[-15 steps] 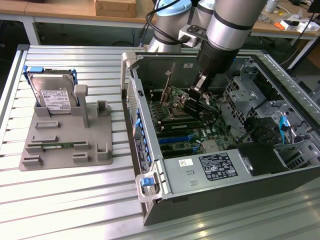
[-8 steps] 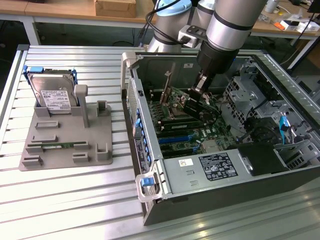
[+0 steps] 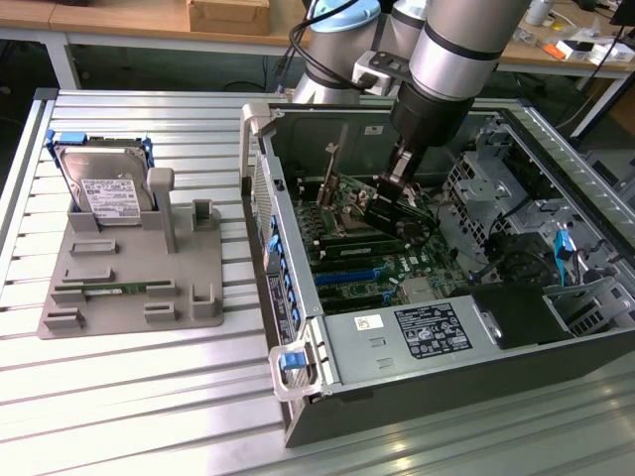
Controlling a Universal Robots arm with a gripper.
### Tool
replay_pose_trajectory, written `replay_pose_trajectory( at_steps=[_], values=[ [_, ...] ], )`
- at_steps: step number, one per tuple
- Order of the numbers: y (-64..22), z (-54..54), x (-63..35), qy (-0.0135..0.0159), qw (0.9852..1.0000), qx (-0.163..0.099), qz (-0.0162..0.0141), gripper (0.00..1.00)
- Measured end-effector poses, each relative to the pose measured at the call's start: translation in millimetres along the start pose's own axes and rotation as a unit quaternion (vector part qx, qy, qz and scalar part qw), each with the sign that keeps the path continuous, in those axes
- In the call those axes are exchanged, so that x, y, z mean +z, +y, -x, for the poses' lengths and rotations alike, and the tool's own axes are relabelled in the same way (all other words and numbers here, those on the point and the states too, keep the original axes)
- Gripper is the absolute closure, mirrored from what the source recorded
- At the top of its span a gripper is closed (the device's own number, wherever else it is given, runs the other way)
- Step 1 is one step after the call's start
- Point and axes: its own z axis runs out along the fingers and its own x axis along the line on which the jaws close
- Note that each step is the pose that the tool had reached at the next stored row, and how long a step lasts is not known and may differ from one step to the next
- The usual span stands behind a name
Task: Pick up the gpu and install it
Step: 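Insert the gpu into the slot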
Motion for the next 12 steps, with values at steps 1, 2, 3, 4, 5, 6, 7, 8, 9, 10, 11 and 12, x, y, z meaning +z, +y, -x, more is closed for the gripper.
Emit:
replay_pose_trajectory(
  at_steps=[1, 2, 3, 4, 5, 6, 7, 8, 9, 10, 11, 12],
  values=[
    [0.0, 0.0, 0.0, 0.0, 1.0, -0.002, 0.0, 0.74],
    [0.0, 0.0, 0.0, 0.0001, 1.0, -0.005, 0.0001, 0.74],
    [0.0, 0.0, 0.0, 0.0002, 1.0, -0.009, 0.0002, 0.74],
    [0.0, 0.0, 0.1, 0.0003, 0.9999, -0.012, 0.0003, 0.74],
    [0.0, 0.0, 0.1, 0.0004, 0.9999, -0.015, 0.0004, 0.74],
    [0.0, 0.0, 0.1, 0.0005, 0.9998, -0.019, 0.0005, 0.74],
    [0.0, 0.0, 0.1, 0.0006, 0.9997, -0.023, 0.0006, 0.74],
    [0.0, 0.0, 0.1, 0.0007, 0.9997, -0.025, 0.0006, 0.74],
    [0.0, 0.0, 0.1, 0.0007, 0.9996, -0.027, 0.0007, 0.74],
    [0.0, 0.0, 0.2, 0.0008, 0.9996, -0.03, 0.0008, 0.74],
    [0.0, 0.0, 0.2, 0.0009, 0.9995, -0.033, 0.0009, 0.74],
    [0.0, 0.0, 0.2, 0.0009, 0.9994, -0.036, 0.0009, 0.74]
  ],
)
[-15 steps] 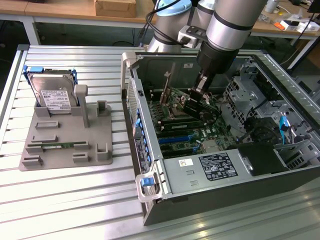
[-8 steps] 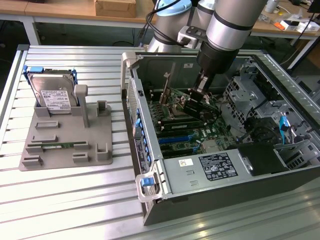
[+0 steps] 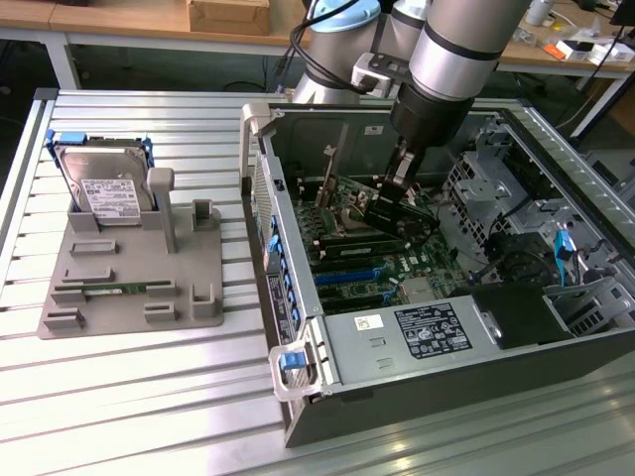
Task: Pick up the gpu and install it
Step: 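Insert the gpu into the slot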
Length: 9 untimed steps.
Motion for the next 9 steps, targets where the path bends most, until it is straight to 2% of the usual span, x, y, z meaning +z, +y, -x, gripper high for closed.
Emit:
replay_pose_trajectory(
  at_steps=[9],
  values=[
    [0.0, 0.0, 0.4, 0.0009, 0.9994, -0.035, 0.0009, 0.74]
  ],
)
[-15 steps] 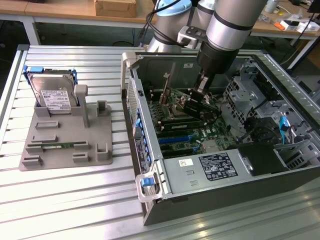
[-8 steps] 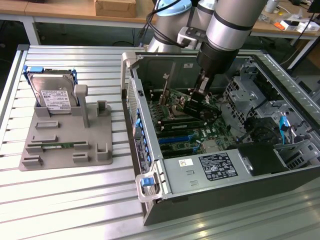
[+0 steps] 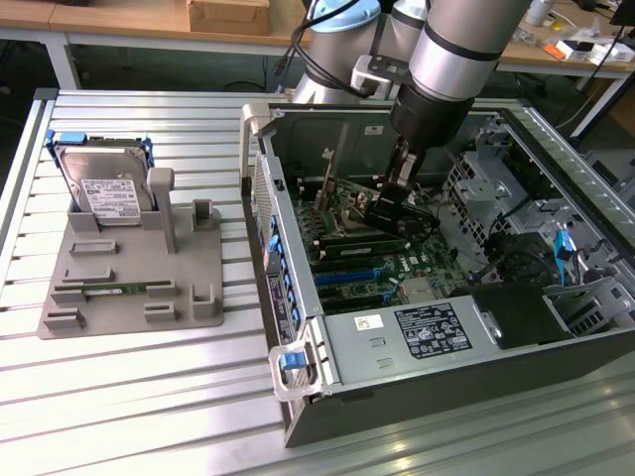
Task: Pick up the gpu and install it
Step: 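Insert the gpu into the slot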
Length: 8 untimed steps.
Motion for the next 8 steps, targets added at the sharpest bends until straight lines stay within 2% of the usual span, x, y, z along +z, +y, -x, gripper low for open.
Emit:
replay_pose_trajectory(
  at_steps=[8],
  values=[
    [0.0, 0.0, 0.2, 0.0005, 0.9998, -0.018, 0.0005, 0.74]
  ],
)
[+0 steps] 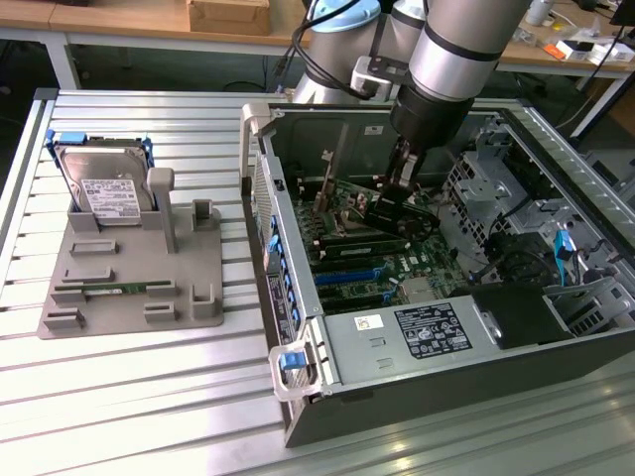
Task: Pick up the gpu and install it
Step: 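Insert the gpu into the slot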
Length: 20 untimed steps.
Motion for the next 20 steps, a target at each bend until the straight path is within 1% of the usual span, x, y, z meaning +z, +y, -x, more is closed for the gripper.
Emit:
replay_pose_trajectory(
  at_steps=[9, 12, 20],
  values=[
    [0.0, 0.0, 0.3, 0.0008, 0.9996, -0.029, 0.0008, 0.74],
    [0.0, 0.0, 0.4, 0.0011, 0.9991, -0.042, 0.0011, 0.74],
    [0.0, 0.0, 0.3, 0.0018, 0.9977, -0.068, 0.0017, 0.74]
  ],
)
